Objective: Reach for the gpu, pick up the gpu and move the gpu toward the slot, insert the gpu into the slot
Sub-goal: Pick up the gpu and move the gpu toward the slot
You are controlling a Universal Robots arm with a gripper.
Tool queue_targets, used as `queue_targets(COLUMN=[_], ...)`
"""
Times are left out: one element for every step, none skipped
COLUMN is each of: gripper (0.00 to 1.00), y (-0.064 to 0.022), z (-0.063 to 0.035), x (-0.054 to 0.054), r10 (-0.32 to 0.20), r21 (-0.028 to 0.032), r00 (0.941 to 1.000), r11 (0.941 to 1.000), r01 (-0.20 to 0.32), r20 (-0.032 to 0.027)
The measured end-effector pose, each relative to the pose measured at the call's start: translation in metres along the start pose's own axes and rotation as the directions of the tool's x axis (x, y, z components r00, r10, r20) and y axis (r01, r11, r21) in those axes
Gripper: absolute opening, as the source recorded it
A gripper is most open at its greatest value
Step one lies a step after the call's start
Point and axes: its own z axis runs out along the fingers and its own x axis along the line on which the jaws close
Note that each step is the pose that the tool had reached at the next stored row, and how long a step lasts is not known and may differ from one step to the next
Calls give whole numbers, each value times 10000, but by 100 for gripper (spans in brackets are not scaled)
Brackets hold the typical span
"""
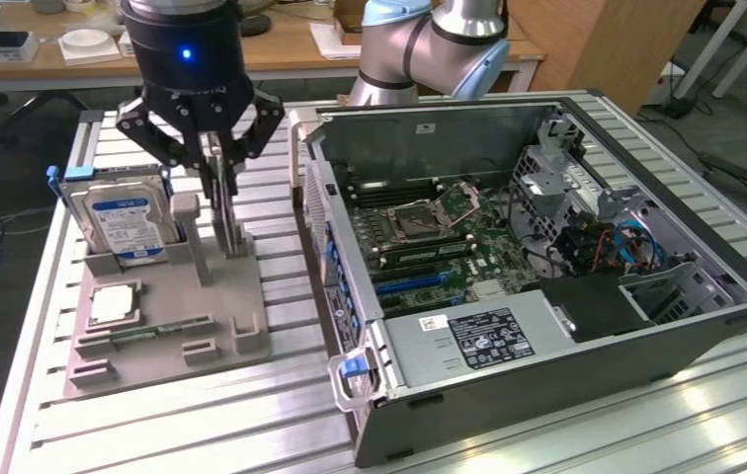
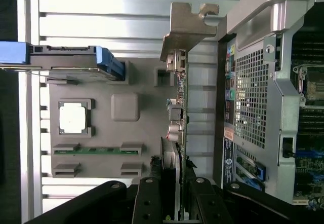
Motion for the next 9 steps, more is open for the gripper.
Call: queue_targets(gripper=[27,27,27,27,27,27,27,27,27], y=[1,1,1,2,2,2,3,3,4], z=[-24,-46,-67,-88,-108,-127,-147,-168,-189], x=[0,-1,-1,-1,-2,-2,-3,-3,-4], r10=[0,0,-1,0,-1,-1,-1,0,-1], r21=[0,0,0,0,0,1,0,0,0], r00=[10000,10000,10000,10000,10000,10000,10000,10000,10000], r11=[10000,10000,10000,10000,10000,10000,10000,10000,10000], r01=[0,0,1,0,1,1,1,0,1], r20=[0,0,0,-1,-1,-1,0,0,0])
